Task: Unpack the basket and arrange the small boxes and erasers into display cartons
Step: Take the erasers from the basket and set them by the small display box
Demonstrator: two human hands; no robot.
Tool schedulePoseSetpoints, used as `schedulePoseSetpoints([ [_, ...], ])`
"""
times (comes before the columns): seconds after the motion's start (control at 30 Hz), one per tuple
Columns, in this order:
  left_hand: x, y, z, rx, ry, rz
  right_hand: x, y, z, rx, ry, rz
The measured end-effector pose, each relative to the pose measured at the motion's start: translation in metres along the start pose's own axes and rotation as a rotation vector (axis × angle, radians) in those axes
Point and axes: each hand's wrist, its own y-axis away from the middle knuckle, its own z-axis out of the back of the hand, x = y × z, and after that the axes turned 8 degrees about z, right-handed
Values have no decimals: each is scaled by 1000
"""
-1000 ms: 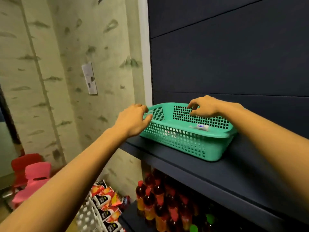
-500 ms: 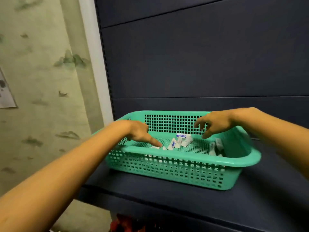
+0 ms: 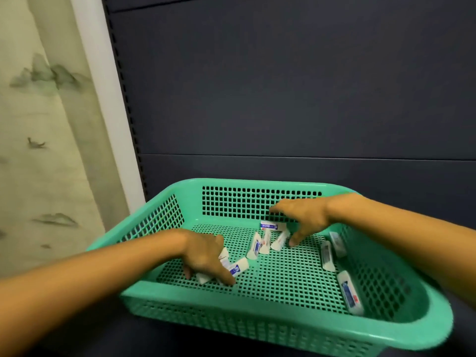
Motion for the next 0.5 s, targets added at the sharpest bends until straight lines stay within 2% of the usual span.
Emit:
schedulePoseSetpoints([
  [0.17,-3,-1,2,-96,-203,-44,0,-22,-7,41,23,48],
  [0.5,-6,-17,1,-212,-299,-55,-1,-27,-9,108,28,52],
])
